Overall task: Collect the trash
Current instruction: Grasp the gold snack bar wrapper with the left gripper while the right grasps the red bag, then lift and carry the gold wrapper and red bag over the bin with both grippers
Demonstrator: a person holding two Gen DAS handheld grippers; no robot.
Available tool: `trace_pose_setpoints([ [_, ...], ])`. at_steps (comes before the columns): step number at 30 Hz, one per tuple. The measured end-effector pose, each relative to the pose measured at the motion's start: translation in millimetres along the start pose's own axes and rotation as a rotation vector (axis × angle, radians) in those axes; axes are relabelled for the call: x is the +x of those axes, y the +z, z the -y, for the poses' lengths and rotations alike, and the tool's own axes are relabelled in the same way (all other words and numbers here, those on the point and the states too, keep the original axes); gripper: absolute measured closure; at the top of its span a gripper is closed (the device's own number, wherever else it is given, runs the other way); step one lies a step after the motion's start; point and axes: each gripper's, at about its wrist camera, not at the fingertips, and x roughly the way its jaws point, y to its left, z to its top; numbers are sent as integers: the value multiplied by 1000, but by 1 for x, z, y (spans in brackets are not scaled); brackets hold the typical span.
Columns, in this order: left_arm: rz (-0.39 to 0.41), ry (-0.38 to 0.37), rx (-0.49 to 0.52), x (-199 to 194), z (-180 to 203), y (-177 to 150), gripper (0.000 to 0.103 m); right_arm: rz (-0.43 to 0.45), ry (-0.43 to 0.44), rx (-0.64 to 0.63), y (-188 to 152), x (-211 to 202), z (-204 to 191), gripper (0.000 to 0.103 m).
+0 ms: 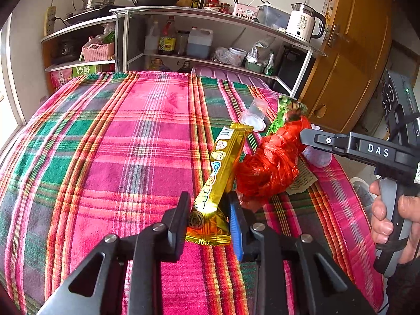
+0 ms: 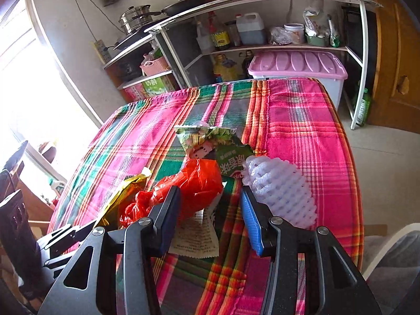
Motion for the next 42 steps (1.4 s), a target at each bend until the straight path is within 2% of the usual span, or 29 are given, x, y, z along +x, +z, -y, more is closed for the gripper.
trace_pose_setpoints([
  [1, 0, -1, 0, 0, 0, 0, 73, -1, 6, -2, 1, 1, -1, 57],
  [3, -2, -3, 1, 1, -1, 0, 73, -4, 16, -14, 1, 1, -3, 74],
  [6, 1, 0, 1, 0, 0, 0, 73, -17, 20, -23, -1, 3, -6, 90],
  [10, 9, 2, -6, -3, 0, -2, 73, -36, 57, 13, -8, 1, -9, 90],
  [11, 13, 3, -11, -4, -1, -2, 73, -39, 67, 24, -10, 0, -11, 89],
  [13, 26, 3, -23, -9, -4, -3, 73, -33, 83, 35, -13, -3, -17, 79],
  [14, 32, 6, -30, -11, -6, -4, 73, -27, 96, 38, -14, -6, -21, 59],
  [15, 37, 8, -36, -13, -9, -5, 73, -22, 113, 41, -15, -8, -25, 46],
  [16, 41, 8, -43, -15, -11, -6, 73, -17, 127, 40, -16, -10, -30, 43],
  [18, 48, 12, -60, -19, -18, -7, 73, -23, 131, 16, -17, -8, -43, 43],
  [21, 55, 14, -81, -24, -26, -10, 73, -53, 49, -15, -19, 6, -56, 43],
  [24, 64, 15, -95, -29, -35, -11, 73, -79, 2, 39, -19, 22, -52, 43],
  [27, 70, 14, -106, -31, -42, -14, 73, -94, 9, 96, -17, 32, -46, 44],
  [30, 69, 8, -114, -31, -47, -15, 73, -90, 0, 84, -18, 35, -50, 50],
  [35, 68, -1, -110, -32, -46, -16, 73, -73, 1, 31, -21, 24, -63, 52],
  [42, 88, -6, -96, -44, -36, -20, 73, -20, 15, -41, -35, -22, -71, 52],
])
